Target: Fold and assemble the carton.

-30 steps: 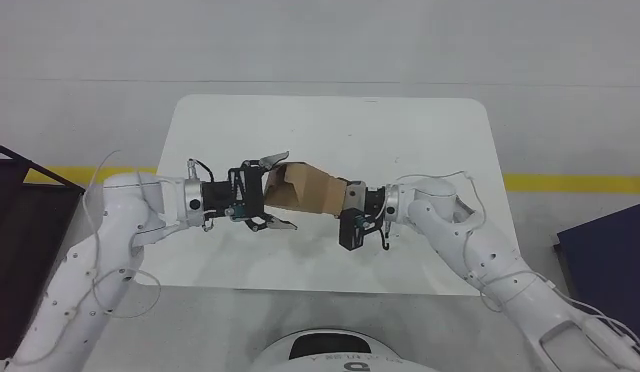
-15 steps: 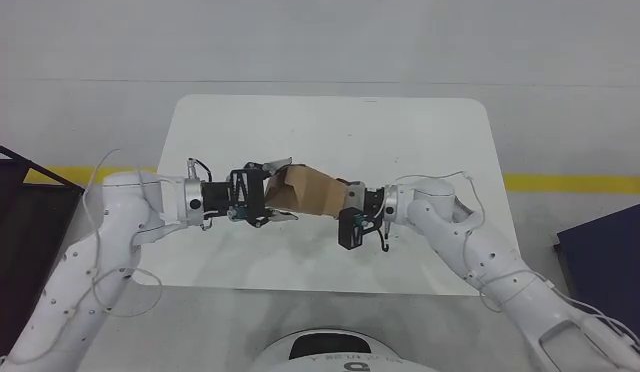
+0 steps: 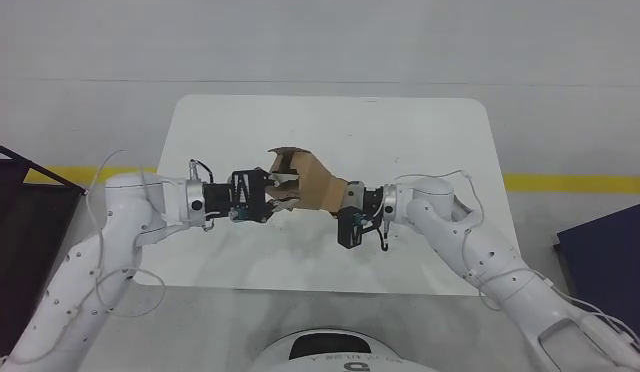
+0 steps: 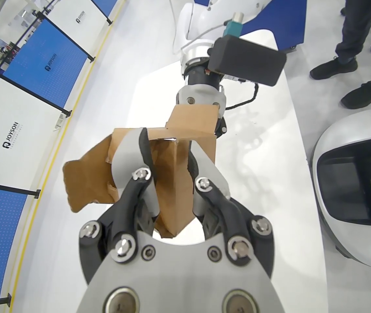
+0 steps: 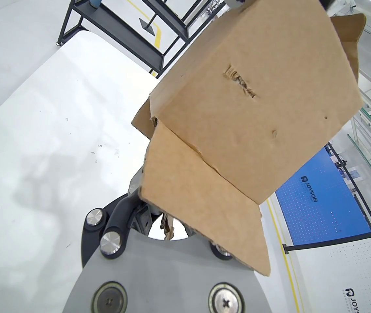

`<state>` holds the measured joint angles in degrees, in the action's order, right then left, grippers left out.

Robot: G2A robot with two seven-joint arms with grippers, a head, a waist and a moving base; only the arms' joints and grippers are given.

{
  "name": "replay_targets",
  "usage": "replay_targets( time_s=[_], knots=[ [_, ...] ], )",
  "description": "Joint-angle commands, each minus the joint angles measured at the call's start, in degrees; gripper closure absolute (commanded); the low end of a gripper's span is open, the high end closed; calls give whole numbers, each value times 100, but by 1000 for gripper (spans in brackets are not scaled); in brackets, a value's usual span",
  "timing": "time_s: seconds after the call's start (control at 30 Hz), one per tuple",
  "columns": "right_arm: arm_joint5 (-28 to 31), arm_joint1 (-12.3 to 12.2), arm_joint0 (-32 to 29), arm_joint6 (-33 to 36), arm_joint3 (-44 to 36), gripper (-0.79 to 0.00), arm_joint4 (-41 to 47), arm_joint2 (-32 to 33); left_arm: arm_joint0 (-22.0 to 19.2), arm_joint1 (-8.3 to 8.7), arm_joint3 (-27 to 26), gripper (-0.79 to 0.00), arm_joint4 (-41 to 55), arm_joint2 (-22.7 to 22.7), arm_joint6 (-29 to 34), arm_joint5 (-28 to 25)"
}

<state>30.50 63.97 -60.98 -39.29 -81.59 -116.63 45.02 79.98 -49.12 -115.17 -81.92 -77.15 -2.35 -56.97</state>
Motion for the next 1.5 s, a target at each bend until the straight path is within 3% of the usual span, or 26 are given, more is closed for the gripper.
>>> replay_targets(
  time_s=[0.0, 0.03, 0.1, 0.4, 0.9, 0.97, 1.0, 1.17, 1.47],
  knots=[
    [-4, 0, 3, -3, 6, 0, 1, -2, -11, -2, 4, -357, 20, -10, -14, 42],
    [-5, -1, 5, -7, 13, 0, 0, -3, -12, -3, 4, -523, 41, -17, -32, 57],
    [2, -2, 11, -23, 30, 0, 6, -3, -16, -5, -10, -785, 103, -60, -112, 125],
    [14, -8, 50, -44, 41, 0, -28, -7, 120, 17, -83, -785, 26, -344, -304, 291],
    [9, -29, 70, 82, -49, 0, -170, -4, -139, -26, 121, -785, 458, -71, 295, 355],
    [17, -30, 71, 70, -41, 0, -144, 0, -149, -29, 119, -554, 428, -38, 295, 344],
    [21, -29, 77, 68, -37, 0, -139, 0, -151, -31, 122, -357, 416, -23, 292, 344],
    [38, -25, 107, 70, -31, 0, -132, -13, -172, -38, 156, 0, 407, 28, 256, 329],
    [26, -13, 138, 68, 6, 0, -92, -38, -215, -45, 209, 0, 423, 104, 221, 236]
  ],
)
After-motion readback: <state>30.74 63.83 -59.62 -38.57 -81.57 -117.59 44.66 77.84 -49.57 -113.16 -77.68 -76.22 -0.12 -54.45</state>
